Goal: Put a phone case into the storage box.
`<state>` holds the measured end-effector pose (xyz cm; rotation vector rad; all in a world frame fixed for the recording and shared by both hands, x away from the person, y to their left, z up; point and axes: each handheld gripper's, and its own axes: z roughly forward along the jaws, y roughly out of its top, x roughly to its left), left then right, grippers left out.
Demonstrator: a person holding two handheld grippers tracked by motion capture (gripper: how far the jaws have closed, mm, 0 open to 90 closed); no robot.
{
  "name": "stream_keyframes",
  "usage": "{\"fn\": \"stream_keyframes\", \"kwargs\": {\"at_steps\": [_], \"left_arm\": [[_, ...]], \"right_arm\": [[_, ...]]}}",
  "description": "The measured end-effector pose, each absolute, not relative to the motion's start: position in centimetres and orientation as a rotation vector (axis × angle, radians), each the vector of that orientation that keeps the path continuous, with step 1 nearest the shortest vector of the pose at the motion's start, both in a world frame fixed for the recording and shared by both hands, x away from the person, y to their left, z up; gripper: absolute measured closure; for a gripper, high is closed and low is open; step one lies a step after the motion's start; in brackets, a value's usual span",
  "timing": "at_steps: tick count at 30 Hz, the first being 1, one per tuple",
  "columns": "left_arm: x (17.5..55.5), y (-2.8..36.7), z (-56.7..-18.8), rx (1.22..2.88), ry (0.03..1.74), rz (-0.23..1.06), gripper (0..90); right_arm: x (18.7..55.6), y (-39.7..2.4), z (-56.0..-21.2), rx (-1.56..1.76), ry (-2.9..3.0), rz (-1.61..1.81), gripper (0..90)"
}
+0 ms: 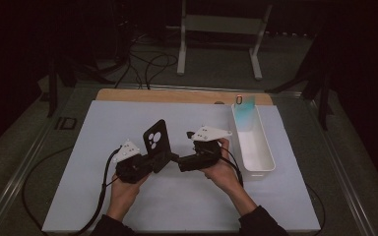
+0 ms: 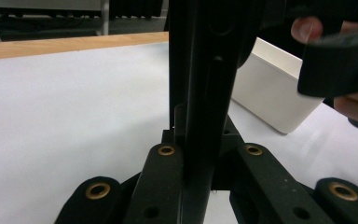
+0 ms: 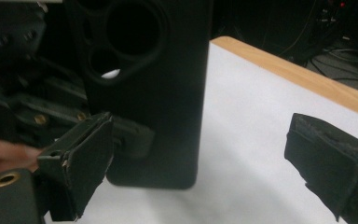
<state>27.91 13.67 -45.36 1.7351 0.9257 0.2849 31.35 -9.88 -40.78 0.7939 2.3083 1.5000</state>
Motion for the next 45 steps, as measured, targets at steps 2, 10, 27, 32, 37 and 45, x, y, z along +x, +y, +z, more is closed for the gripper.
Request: {"fn": "stream_keyframes", "kwargs": {"at_steps": [2, 10, 27, 32, 37, 45], "left_arm": [[27.9, 13.5, -45.5, 1.737, 0.924, 0.282, 85.1], [27.8, 12.9, -45.8, 1.753, 0.914, 0.268, 85.0], [27.3, 11.6, -46.1, 1.771, 0.876, 0.261, 85.1], [27.2, 11.4, -46.1, 1.772, 0.875, 0.259, 85.0], [27.2, 11.4, -46.2, 1.769, 0.878, 0.256, 84.9], [27.2, 11.4, -46.2, 1.771, 0.872, 0.261, 83.8]], "right_arm": [[31.3, -9.6, -40.4, 0.792, 2.304, 1.508, 8.3], [31.2, -8.3, -39.3, 0.754, 2.296, 1.545, 8.3], [31.3, -6.0, -38.9, 0.785, 2.274, 1.521, 9.3], [31.3, -5.7, -39.2, 0.817, 2.272, 1.494, 11.7], [31.3, -5.8, -39.2, 0.829, 2.269, 1.486, 12.7], [31.2, -5.8, -39.2, 0.804, 2.268, 1.483, 13.7]]}}
